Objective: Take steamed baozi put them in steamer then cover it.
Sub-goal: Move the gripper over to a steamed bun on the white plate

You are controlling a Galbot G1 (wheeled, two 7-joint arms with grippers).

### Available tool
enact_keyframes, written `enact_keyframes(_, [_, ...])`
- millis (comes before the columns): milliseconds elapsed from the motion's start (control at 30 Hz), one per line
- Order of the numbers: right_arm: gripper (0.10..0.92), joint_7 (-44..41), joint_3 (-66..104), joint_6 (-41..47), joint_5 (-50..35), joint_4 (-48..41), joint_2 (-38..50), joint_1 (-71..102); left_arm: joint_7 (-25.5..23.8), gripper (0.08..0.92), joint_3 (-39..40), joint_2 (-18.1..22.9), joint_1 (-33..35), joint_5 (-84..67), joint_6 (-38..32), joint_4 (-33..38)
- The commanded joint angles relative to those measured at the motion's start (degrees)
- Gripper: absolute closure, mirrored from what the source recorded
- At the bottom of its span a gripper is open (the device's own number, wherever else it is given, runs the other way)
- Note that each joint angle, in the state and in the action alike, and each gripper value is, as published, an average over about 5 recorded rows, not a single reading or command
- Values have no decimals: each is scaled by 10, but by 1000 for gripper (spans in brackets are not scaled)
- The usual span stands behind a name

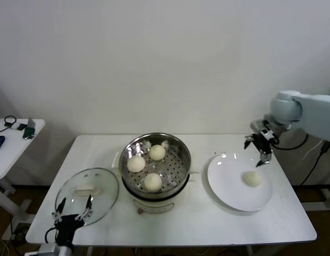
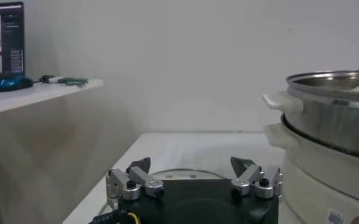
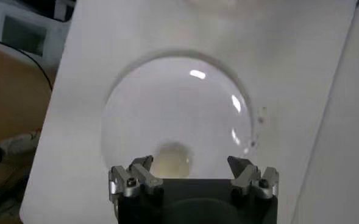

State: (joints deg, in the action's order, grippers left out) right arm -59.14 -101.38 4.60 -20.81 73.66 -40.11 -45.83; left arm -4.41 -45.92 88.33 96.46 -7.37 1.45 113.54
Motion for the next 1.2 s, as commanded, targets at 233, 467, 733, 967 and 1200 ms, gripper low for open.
enact_keyframes(233, [203,24,197,19,115,-167,-2,276,2,177,-5,4,9,3,-3,-4])
enact_keyframes(467, [203,26,243,16,122,-199,-28,327,4,177,-5,4,10,8,-1,-7])
enact_keyframes(733, [203,26,253,14,122,-215,-43,335,4,177,-3,3,10,10,0,-9])
enact_keyframes(967, [210,28,263,6,122,-226,-52,337,5,177,-1,4,7,11,0,-11])
enact_keyframes(1200, [348,28,264,-1,118,-216,-46,327,5,177,-1,3,5,12,-1,-12])
